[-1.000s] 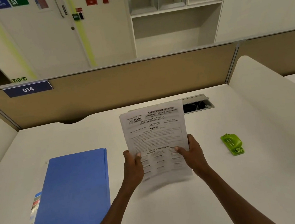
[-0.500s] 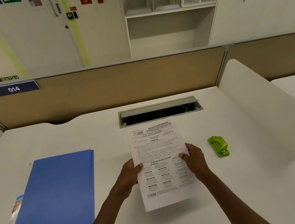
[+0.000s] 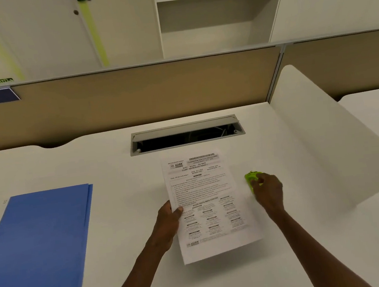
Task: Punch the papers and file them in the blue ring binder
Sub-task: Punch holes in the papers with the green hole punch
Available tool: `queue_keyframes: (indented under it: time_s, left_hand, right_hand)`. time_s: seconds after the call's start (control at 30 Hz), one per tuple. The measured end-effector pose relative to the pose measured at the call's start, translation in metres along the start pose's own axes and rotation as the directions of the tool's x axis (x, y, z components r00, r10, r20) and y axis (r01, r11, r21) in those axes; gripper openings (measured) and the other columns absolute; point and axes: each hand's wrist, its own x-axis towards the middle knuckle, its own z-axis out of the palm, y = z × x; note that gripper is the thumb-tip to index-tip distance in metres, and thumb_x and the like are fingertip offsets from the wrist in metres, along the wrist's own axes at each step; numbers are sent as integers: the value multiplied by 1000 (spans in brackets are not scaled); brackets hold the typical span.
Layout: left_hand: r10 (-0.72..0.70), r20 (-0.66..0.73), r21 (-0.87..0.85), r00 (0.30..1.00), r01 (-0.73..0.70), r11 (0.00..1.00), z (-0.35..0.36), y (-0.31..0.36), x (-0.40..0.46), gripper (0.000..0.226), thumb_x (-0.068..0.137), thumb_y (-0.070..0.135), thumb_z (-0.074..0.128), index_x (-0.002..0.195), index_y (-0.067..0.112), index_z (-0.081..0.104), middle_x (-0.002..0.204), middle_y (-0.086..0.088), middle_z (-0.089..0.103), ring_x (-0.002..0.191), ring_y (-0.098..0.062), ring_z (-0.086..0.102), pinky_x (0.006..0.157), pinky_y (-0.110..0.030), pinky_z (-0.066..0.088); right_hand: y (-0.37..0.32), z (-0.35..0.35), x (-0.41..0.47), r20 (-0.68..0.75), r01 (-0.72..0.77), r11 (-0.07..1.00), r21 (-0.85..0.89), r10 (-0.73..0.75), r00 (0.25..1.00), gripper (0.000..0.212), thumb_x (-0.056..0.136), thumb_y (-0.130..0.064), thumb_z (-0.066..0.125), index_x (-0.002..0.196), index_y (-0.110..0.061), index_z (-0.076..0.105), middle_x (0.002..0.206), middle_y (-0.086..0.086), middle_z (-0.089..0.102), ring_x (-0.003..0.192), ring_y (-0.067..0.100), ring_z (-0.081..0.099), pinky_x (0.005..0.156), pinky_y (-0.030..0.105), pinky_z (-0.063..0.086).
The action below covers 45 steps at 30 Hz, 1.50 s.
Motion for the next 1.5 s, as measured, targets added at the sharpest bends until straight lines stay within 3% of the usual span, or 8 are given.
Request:
queue_keyframes:
  time_s: [0.2, 0.27, 0.33, 0.47, 0.7, 1.13, 1.33, 1.5]
  left_hand:
    - [-3, -2, 30, 1000, 3, 1000, 24, -9, 17, 24, 96, 10, 51, 114, 24, 60, 115, -2, 70, 98, -22, 70, 79, -40, 59]
    - [-15, -1, 47, 1000, 15, 999, 29, -12, 23, 24, 96, 10, 50, 114, 24, 59, 116, -2, 69, 99, -22, 69, 83, -42, 59]
    - [-25, 0, 73, 1000, 25, 997, 34, -15, 29, 25, 97, 10, 50, 116, 24, 59, 117, -2, 69, 101, -22, 69, 86, -45, 57]
    - [-34, -2, 107, 999, 34, 994, 43, -18, 41, 26, 97, 12, 49, 121, 20, 57, 119, -2, 68, 103, -23, 68, 90, -48, 55]
    - [-42, 4, 144, 999, 41, 989, 53, -24, 51, 26, 97, 13, 48, 121, 20, 56, 117, -1, 68, 102, -22, 68, 89, -48, 55]
    - [-77, 36, 171, 996, 69, 983, 66, -31, 63, 23, 96, 17, 50, 116, 25, 59, 114, 5, 69, 99, -16, 69, 84, -39, 58]
    - [-65, 39, 161, 997, 58, 985, 73, -30, 63, 24, 97, 15, 50, 118, 22, 58, 115, 4, 69, 100, -17, 69, 84, -39, 58]
    - [-70, 25, 167, 997, 65, 984, 78, -31, 61, 24, 97, 15, 49, 120, 20, 56, 116, 1, 68, 101, -20, 68, 87, -45, 57]
  right_hand:
    - [28, -14, 38, 54, -82, 990, -113, 89, 995, 39, 86, -26, 69, 117, -3, 67, 119, 16, 65, 114, 30, 58, 95, 32, 43]
    - [33, -15, 44, 99, -95, 984, -153, 111, 989, 29, 84, -28, 69, 101, -5, 72, 95, 12, 68, 97, 30, 62, 78, 31, 46]
    - [35, -15, 46, 117, -102, 981, -163, 122, 986, 24, 82, -27, 68, 66, -8, 66, 60, 3, 55, 67, 27, 55, 53, 26, 36]
    - [39, -13, 51, 109, -76, 981, -180, 97, 989, 44, 80, -27, 70, 47, -13, 43, 46, -2, 42, 46, 14, 40, 45, 24, 27]
    - [43, -11, 54, 138, -61, 977, -206, 90, 986, 46, 81, -28, 69, 47, -14, 42, 47, -2, 43, 47, 15, 40, 46, 25, 28]
    - [45, -10, 52, 124, -119, 982, -145, 138, 983, 26, 83, -28, 67, 68, -7, 67, 54, 2, 55, 50, 13, 47, 47, 23, 31]
    - [46, -8, 54, 105, -123, 980, -156, 140, 985, 35, 90, -28, 59, 61, -9, 62, 50, -1, 49, 50, 11, 45, 48, 22, 31]
    - [46, -15, 60, 147, -97, 977, -190, 126, 981, 29, 86, -28, 64, 63, -11, 67, 54, 1, 52, 61, 23, 51, 54, 26, 32]
